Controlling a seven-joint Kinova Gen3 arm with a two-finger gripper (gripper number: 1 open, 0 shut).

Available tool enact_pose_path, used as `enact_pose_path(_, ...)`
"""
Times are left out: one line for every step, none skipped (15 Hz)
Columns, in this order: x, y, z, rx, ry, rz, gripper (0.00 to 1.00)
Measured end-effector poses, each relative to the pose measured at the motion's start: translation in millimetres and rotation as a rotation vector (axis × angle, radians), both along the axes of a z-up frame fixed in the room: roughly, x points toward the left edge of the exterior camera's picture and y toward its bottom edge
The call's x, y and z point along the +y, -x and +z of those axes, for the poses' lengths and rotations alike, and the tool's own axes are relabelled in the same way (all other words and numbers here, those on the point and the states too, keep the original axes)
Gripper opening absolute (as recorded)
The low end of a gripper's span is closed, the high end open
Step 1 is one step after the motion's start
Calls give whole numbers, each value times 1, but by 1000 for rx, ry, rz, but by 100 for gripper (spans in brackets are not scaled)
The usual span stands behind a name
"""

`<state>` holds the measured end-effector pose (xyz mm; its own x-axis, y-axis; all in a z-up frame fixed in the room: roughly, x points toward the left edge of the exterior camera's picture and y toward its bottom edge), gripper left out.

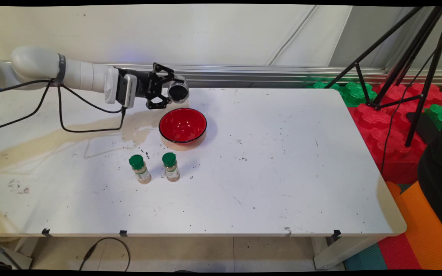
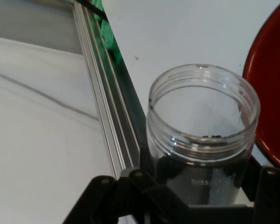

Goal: Pour the black seasoning powder in the red bowl

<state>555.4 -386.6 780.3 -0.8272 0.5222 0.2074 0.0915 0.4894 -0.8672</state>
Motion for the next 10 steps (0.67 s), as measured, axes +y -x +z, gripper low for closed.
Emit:
enact_pose_path(1, 0, -1, -13, 10, -7, 0)
enact_pose_path(2, 0, -1, -22, 17, -10, 0)
enact_pose_path(3, 0, -1, -34, 28, -16, 0)
enact_pose_path(4, 0, -2, -42, 35, -20, 0)
enact_pose_path(5, 0, -2, -54, 44, -26, 0)
enact_pose_path(6, -1, -2, -61, 51, -29, 0)
enact_pose_path(7, -1, -3, -72, 60, -34, 0)
enact_pose_path(8, -1, -3, -85, 72, -39, 0)
enact_pose_path(9, -1, -3, -98, 85, -45, 0)
enact_pose_path(10, -1, -3, -108, 95, -50, 0)
